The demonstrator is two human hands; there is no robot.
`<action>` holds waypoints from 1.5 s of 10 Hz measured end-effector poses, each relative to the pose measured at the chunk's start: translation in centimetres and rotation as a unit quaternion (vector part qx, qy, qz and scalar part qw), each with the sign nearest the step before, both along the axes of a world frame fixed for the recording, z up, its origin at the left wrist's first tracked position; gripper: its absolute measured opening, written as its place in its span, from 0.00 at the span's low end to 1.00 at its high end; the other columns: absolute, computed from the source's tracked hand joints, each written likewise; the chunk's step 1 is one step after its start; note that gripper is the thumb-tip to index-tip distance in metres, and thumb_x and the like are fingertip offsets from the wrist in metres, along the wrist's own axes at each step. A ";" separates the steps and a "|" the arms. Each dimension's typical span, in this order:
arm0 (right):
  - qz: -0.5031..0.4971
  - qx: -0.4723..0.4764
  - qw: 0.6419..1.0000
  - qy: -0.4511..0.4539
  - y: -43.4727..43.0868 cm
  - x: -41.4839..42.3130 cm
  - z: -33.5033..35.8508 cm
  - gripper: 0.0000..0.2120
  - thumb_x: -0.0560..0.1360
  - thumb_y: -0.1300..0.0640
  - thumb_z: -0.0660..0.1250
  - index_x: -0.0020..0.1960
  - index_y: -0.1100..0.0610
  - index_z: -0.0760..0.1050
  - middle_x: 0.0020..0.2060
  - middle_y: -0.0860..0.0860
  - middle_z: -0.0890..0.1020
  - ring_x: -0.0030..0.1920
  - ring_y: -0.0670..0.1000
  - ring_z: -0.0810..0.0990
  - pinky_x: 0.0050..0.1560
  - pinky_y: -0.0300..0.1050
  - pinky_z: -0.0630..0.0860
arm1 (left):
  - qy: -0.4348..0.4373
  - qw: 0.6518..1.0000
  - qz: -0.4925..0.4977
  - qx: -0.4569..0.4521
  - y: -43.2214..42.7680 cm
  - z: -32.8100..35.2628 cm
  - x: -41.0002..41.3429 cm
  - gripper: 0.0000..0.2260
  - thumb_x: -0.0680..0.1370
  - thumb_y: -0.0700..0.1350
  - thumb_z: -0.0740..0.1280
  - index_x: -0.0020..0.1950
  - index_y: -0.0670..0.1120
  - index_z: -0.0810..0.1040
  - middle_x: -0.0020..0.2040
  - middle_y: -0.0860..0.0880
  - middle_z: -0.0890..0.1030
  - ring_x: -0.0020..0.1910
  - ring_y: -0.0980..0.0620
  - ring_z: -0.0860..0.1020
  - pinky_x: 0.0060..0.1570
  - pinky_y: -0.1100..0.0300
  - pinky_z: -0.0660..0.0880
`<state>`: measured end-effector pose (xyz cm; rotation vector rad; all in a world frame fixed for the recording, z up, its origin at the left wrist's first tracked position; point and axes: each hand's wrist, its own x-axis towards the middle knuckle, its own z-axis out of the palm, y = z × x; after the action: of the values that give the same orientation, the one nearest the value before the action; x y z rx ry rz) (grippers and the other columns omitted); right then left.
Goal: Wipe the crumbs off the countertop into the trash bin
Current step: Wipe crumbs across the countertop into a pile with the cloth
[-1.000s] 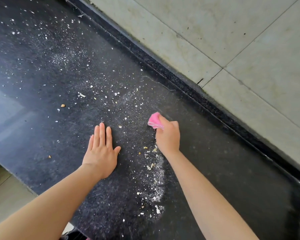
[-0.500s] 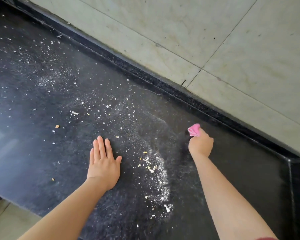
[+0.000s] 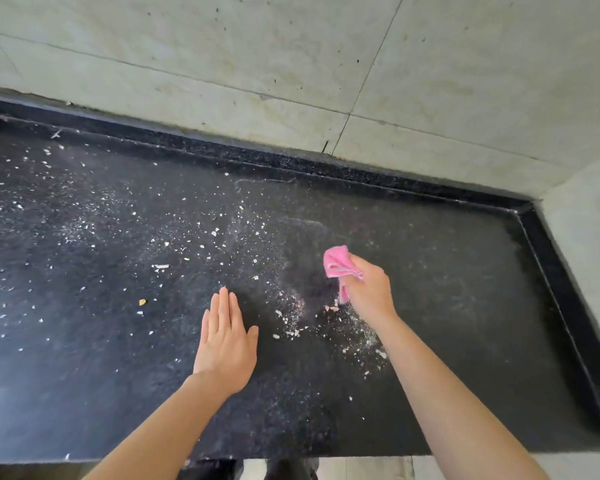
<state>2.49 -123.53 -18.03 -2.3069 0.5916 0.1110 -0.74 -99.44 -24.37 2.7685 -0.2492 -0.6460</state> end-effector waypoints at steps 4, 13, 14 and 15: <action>-0.189 -0.159 0.966 0.072 -0.7 -2.2 -4.3 0.24 0.76 0.67 0.57 0.64 0.43 0.74 0.49 0.60 0.77 0.40 0.52 0.68 0.42 0.45 0.68 | -0.005 0.996 -0.076 0.055 2.6 -1.5 -0.7 0.29 0.82 0.54 0.40 0.69 0.39 0.25 0.69 0.43 0.24 0.74 0.44 0.30 0.74 0.51 0.37; -0.174 -0.189 0.963 0.084 1.8 -10.0 -3.4 0.23 0.73 0.67 0.60 0.62 0.45 0.76 0.50 0.56 0.79 0.51 0.61 0.75 0.45 0.49 0.72 | 0.039 0.992 -0.081 0.092 2.0 -0.3 -0.3 0.29 0.82 0.54 0.40 0.67 0.38 0.24 0.74 0.39 0.28 0.75 0.41 0.31 0.75 0.49 0.41; -0.086 -0.131 0.984 0.081 5.2 -8.6 -2.8 0.20 0.72 0.69 0.56 0.51 0.49 0.79 0.43 0.53 0.80 0.45 0.56 0.77 0.38 0.45 0.70 | 0.048 0.991 -0.083 0.096 1.8 0.0 -0.2 0.30 0.82 0.54 0.40 0.71 0.37 0.27 0.74 0.39 0.29 0.75 0.42 0.31 0.75 0.49 0.41; -0.021 0.002 0.997 0.078 7.1 -7.5 -1.4 0.23 0.71 0.68 0.53 0.33 0.44 0.77 0.26 0.44 0.78 0.29 0.40 0.77 0.31 0.37 0.68 | 0.054 0.990 -0.086 0.102 1.9 0.3 -0.1 0.30 0.82 0.54 0.40 0.73 0.36 0.30 0.75 0.39 0.30 0.75 0.41 0.32 0.76 0.49 0.42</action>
<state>-4.99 -116.43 -19.42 -2.2952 0.7164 0.2739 -0.87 -97.53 -24.02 2.9156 -0.4236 -0.9083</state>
